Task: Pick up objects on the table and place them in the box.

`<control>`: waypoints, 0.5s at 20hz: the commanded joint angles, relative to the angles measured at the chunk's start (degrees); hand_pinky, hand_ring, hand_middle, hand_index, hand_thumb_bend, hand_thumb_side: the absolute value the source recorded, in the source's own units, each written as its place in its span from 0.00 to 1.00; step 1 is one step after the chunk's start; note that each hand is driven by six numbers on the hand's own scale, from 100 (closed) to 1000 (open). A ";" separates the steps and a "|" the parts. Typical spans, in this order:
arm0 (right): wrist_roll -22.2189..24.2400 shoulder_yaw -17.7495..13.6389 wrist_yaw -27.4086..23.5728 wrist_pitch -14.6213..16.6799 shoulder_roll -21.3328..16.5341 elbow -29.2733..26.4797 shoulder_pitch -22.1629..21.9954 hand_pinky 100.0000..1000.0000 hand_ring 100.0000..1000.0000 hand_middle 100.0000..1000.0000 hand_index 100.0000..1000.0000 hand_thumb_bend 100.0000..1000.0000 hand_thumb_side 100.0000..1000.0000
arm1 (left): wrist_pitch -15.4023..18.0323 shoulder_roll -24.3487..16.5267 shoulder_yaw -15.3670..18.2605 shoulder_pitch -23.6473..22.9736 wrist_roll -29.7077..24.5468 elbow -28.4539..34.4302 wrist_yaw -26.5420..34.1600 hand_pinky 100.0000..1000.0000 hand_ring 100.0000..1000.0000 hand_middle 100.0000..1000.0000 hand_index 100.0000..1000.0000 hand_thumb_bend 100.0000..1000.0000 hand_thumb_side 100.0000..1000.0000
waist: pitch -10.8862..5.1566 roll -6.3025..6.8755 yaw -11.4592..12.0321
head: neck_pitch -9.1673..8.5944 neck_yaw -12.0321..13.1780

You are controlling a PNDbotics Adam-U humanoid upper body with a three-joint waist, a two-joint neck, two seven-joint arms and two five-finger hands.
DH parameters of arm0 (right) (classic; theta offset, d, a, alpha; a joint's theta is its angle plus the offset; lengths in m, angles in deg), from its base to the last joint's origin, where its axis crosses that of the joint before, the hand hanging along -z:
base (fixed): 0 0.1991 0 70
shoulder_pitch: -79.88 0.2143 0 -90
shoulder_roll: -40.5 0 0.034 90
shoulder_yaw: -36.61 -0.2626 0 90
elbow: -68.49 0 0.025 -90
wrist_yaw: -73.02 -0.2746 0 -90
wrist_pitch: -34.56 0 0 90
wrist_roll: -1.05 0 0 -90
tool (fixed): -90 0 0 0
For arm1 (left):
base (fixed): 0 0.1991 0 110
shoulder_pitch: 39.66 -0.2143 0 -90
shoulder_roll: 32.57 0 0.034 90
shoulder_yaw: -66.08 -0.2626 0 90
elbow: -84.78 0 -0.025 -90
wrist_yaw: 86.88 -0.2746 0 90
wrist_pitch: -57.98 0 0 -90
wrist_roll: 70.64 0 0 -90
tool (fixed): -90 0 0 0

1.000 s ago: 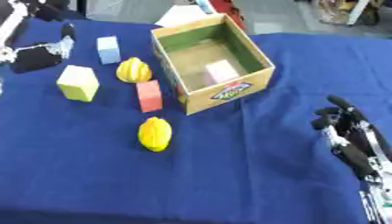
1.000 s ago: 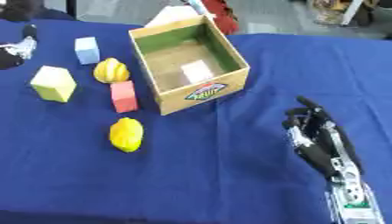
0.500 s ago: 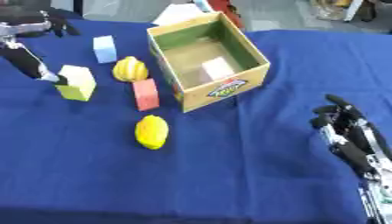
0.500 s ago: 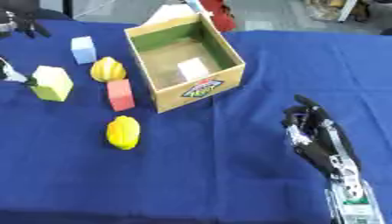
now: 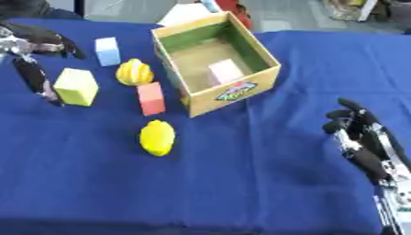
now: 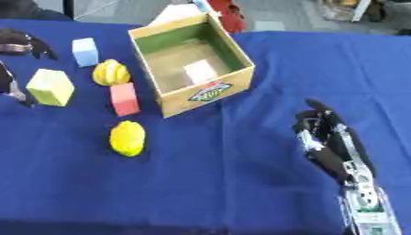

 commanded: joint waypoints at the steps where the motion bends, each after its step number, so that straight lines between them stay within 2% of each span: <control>1: 0.11 -0.05 0.07 0.20 -0.90 -0.65 0.41 0.62 0.58 0.62 0.89 0.00 0.30 | -0.26 0.00 0.65 1.49 2.74 -1.89 -2.07 0.84 0.81 0.83 0.93 0.61 0.14 | -1.89 0.75 -0.03 | 0.28 -0.05; 4: 0.12 -0.05 0.03 0.21 -0.83 -0.64 0.44 0.62 0.58 0.62 0.89 0.00 0.30 | -0.98 1.23 1.12 1.70 6.17 -4.09 -4.11 0.84 0.80 0.83 0.93 0.59 0.11 | -1.88 0.60 -0.11 | 0.20 -0.04; 5: 0.14 -0.03 0.02 0.22 -0.80 -0.64 0.46 0.62 0.58 0.62 0.89 0.00 0.30 | -1.19 1.62 1.26 1.67 7.26 -4.83 -4.76 0.82 0.78 0.80 0.90 0.56 0.10 | -1.87 0.56 -0.15 | 0.18 -0.05; 6: 0.16 -0.02 0.01 0.23 -0.76 -0.64 0.48 0.62 0.58 0.62 0.89 0.00 0.30 | -1.33 1.97 1.38 1.61 8.08 -5.59 -5.21 0.80 0.74 0.76 0.87 0.53 0.09 | -1.86 0.52 -0.19 | 0.14 -0.05; 9: 0.12 -0.07 -0.02 0.22 -0.73 -0.62 0.51 0.62 0.58 0.62 0.89 0.00 0.30 | -1.52 2.56 1.73 1.53 9.70 -6.75 -5.70 0.73 0.56 0.54 0.69 0.41 0.08 | -1.81 0.46 -0.26 | 0.09 -0.12; 10: 0.12 -0.07 -0.02 0.22 -0.72 -0.62 0.53 0.62 0.58 0.62 0.89 0.00 0.30 | -1.60 2.61 1.87 1.48 10.13 -6.54 -5.58 0.72 0.53 0.50 0.66 0.38 0.08 | -1.79 0.45 -0.27 | 0.09 -0.16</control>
